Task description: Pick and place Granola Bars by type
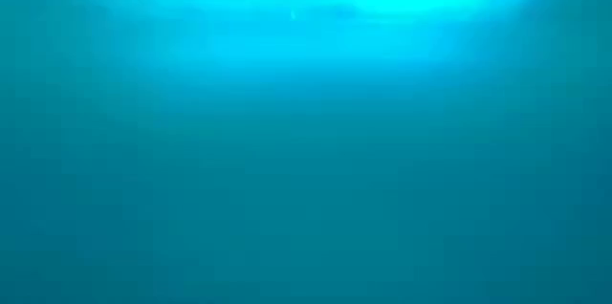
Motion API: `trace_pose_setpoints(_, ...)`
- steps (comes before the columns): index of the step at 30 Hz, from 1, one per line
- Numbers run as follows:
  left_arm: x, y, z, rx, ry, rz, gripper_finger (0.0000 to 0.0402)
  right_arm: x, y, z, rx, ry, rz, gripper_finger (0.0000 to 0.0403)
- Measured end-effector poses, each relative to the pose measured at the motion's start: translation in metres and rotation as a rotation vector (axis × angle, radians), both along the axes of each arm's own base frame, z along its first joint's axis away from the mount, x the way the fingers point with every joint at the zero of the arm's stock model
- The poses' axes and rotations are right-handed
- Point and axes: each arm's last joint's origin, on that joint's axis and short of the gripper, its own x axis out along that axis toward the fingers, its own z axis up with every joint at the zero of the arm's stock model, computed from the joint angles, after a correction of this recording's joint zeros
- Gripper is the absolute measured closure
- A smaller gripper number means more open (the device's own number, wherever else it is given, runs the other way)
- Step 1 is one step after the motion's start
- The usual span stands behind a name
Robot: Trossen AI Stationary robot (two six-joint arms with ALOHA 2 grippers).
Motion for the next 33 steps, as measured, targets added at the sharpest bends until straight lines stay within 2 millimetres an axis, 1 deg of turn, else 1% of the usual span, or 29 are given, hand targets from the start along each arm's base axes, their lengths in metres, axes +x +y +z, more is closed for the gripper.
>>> trace_pose_setpoints(7, 0.000, 0.000, -0.001, -0.004, 0.009, -0.003, 0.0190, 0.000, 0.000, 0.000, -0.074, 0.008, 0.002, 0.0399)
trace_pose_setpoints(11, 0.000, 0.000, -0.001, -0.003, 0.007, 0.009, 0.0190, 0.000, 0.000, 0.004, -0.103, -0.024, -0.007, 0.0399)
trace_pose_setpoints(13, 0.000, 0.000, -0.001, -0.002, 0.006, 0.015, 0.0190, -0.001, -0.001, 0.006, -0.074, -0.050, -0.052, 0.0399)
trace_pose_setpoints(15, 0.000, 0.000, -0.001, 0.000, 0.006, 0.017, 0.0190, -0.001, -0.004, 0.008, -0.024, -0.069, -0.134, 0.0399)
trace_pose_setpoints(17, 0.000, 0.000, -0.001, 0.006, 0.007, 0.016, 0.0190, 0.000, -0.006, 0.004, -0.015, -0.016, -0.187, 0.0398)
trace_pose_setpoints(18, 0.000, 0.000, 0.000, 0.008, 0.007, 0.017, 0.0190, 0.002, -0.006, 0.000, -0.019, 0.042, -0.197, 0.0398)
trace_pose_setpoints(19, 0.000, 0.000, 0.000, 0.009, 0.007, 0.017, 0.0190, 0.003, -0.007, 0.007, -0.025, 0.076, -0.216, 0.0396)
trace_pose_setpoints(22, 0.000, 0.000, 0.000, 0.012, 0.007, 0.017, 0.0190, 0.011, -0.010, 0.045, -0.061, 0.097, -0.287, 0.0384)
trace_pose_setpoints(23, 0.000, 0.000, 0.000, 0.012, 0.008, 0.017, 0.0190, 0.016, -0.012, 0.053, -0.073, 0.139, -0.315, 0.0378)
trace_pose_setpoints(25, 0.000, 0.001, 0.000, 0.012, 0.008, 0.018, 0.0190, 0.029, -0.016, 0.064, -0.096, 0.283, -0.350, 0.0363)
trace_pose_setpoints(29, 0.000, 0.001, -0.001, 0.016, 0.010, 0.026, 0.0190, 0.063, -0.027, 0.097, -0.166, 0.500, -0.422, 0.0323)
trace_pose_setpoints(32, 0.000, 0.001, -0.001, 0.049, 0.023, 0.022, 0.0190, 0.093, -0.043, 0.107, -0.212, 0.709, -0.456, 0.0290)
trace_pose_setpoints(33, 0.000, 0.001, -0.001, 0.051, 0.023, 0.022, 0.0190, 0.104, -0.049, 0.107, -0.218, 0.778, -0.454, 0.0279)
